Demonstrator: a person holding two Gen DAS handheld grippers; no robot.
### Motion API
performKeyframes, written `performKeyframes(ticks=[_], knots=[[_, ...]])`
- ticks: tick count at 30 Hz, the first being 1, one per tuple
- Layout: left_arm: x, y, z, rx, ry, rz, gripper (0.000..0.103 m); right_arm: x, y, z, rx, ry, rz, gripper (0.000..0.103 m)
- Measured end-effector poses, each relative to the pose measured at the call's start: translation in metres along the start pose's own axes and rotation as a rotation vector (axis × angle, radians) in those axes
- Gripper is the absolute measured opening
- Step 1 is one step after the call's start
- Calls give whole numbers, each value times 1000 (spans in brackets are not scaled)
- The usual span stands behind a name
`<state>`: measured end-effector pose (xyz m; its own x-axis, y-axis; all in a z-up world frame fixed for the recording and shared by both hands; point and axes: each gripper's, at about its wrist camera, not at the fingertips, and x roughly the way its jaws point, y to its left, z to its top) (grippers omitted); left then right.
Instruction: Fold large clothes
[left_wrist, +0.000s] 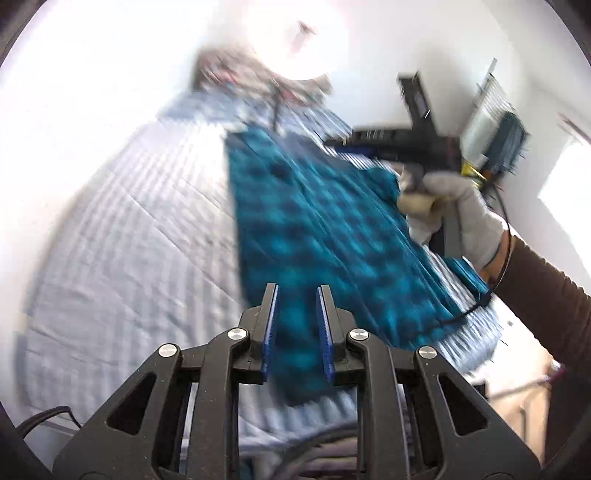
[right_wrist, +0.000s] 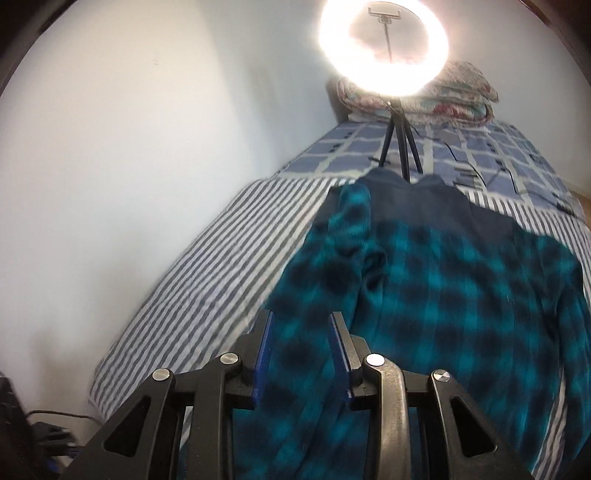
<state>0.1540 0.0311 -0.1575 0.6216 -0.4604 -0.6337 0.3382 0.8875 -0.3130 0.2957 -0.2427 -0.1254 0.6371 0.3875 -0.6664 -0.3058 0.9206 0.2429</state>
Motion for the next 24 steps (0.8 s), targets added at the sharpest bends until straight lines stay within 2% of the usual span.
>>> performKeyframes(ticks=[2,4,6,12,17,21,24], knots=[[-9,9,9,-4,-31,49,20,25,4,15,-13,10,-23,26],[-10,19,16,-18,-45,87,26,55,5,27,-13,34,-39,24],[-8,30,18,-36,-41,125,45,85,7,33,-20,58,-62,22],[13,56,9,-86,-4,139,45,155,5,33,-56,139,-149,22],[30,68,2,-127,30,132,45,192,-11,22,-5,209,-168,20],[33,64,-2,-116,42,137,45,194,-8,23,-35,225,-183,20],[22,54,2,-98,15,137,45,173,-8,30,-12,218,-182,22]])
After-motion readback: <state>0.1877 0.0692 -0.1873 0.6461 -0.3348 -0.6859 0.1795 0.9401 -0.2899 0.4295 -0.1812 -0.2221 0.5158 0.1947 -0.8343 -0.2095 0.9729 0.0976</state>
